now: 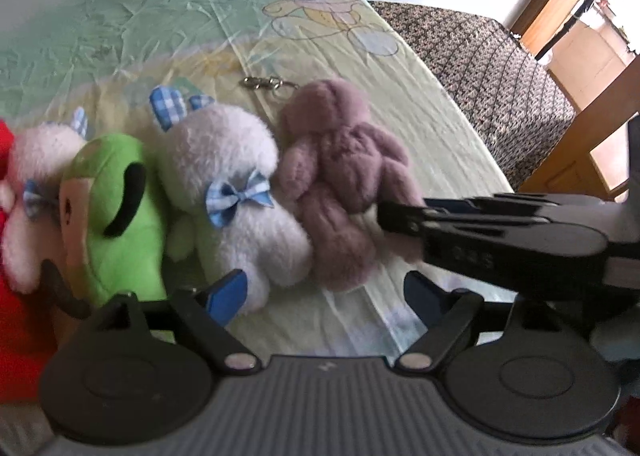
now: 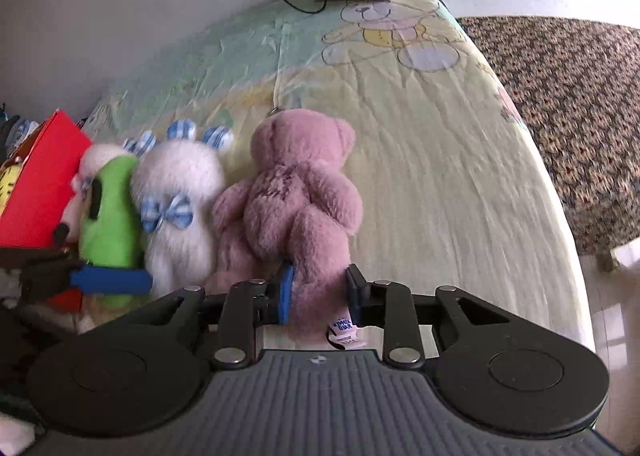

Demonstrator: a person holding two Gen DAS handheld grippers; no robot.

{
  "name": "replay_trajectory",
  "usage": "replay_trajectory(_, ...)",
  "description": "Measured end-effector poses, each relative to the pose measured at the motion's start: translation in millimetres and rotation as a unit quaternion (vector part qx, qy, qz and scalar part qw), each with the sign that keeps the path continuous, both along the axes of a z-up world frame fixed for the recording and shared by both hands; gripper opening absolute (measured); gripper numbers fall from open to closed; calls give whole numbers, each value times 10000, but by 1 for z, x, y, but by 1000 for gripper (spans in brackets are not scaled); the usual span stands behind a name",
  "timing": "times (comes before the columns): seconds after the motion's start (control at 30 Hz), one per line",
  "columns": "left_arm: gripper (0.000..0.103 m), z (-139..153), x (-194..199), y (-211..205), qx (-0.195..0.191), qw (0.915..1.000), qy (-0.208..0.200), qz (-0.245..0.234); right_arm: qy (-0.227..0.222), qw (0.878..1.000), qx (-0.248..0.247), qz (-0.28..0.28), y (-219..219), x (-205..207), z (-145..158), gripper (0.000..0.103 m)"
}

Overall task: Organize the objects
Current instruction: 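Move the right gripper back to the mauve teddy bear on the bed, then close the right gripper on the mauve teddy bear and lift it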

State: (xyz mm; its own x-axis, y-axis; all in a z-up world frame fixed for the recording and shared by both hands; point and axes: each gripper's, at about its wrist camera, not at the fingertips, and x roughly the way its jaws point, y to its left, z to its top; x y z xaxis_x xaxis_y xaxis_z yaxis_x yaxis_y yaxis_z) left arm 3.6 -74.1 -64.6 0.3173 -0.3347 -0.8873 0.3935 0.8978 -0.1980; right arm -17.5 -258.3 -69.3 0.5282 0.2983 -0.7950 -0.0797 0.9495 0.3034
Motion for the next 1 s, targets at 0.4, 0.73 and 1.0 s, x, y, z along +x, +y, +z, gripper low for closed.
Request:
replay_trajectory(0.4,87,-1,-38,-22,455,9956,-164,-807,372,9988,302,-139,-15,-53,2,29)
replay_trajectory(0.73,90,-8,-38,-31,674,9934,-119,-921,203,9942,914,-529,-31,-56,9,43)
replay_trajectory(1.0,90,-18,-22,-34,413,9943,127,-978,169,9924,990,-707,-31,-22,-6,58)
